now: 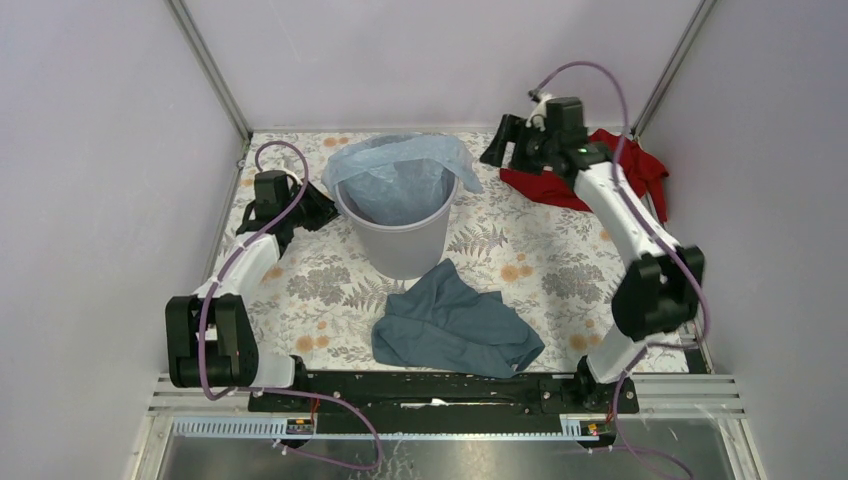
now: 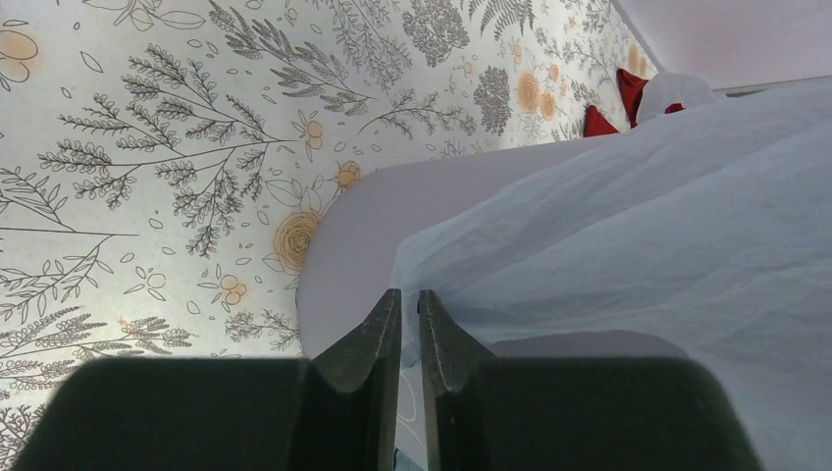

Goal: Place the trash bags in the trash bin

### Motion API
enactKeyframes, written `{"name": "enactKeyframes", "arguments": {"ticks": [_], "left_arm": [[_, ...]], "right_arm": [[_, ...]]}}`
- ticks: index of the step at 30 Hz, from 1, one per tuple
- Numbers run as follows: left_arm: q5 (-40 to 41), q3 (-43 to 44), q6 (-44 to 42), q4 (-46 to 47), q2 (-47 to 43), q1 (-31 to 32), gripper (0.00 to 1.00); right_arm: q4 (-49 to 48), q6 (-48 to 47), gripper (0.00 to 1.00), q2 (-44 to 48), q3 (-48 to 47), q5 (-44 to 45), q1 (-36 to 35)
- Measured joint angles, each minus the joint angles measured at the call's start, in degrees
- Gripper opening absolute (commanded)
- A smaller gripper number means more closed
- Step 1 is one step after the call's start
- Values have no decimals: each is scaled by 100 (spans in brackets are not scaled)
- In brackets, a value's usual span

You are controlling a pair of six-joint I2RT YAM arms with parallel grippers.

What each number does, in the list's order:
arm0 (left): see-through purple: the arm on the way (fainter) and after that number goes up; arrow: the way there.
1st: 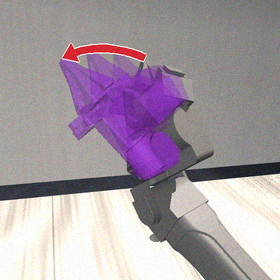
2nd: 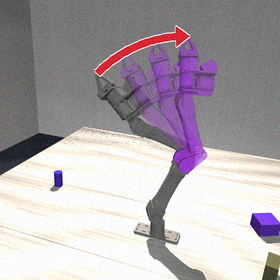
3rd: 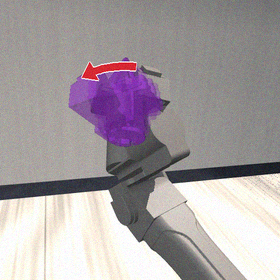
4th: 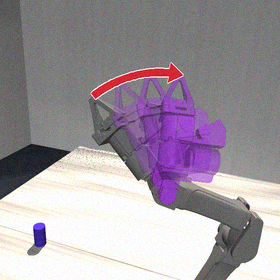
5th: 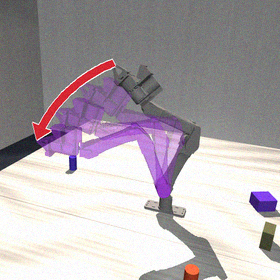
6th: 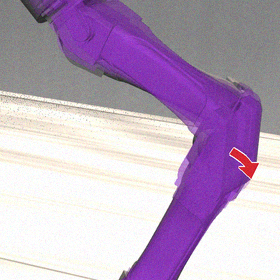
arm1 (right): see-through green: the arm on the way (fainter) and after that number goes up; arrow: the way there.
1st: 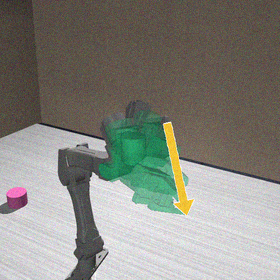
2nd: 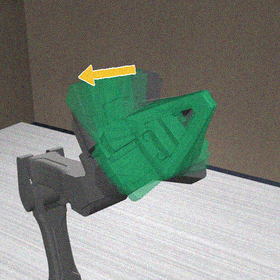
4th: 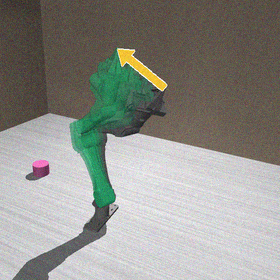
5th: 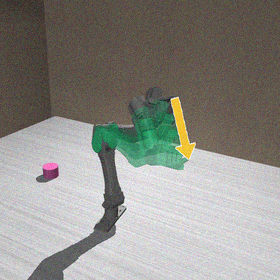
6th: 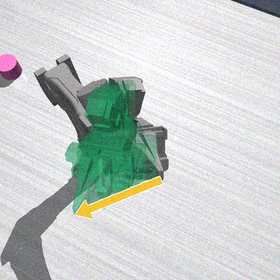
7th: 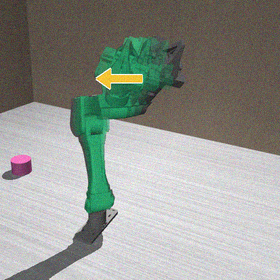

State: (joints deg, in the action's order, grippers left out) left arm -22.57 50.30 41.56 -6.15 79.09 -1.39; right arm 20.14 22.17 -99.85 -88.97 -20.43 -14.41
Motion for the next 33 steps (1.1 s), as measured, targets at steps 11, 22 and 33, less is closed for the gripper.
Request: {"name": "enactKeyframes", "arguments": {"ticks": [11, 22, 33], "left_arm": [[-160, -20, -59, -72, -138, 0, 18], [-275, -31, -52, -61, -153, 0, 19], [-273, -118, -57, -26, -201, 0, 19]], "right_arm": [[-525, -809, 80, 1888, 350, -407, -520], [140, -2105, 45, 949, -245, 2107, -2361], [46, -2479, 0, 944, -179, 2929, -2437]]}}
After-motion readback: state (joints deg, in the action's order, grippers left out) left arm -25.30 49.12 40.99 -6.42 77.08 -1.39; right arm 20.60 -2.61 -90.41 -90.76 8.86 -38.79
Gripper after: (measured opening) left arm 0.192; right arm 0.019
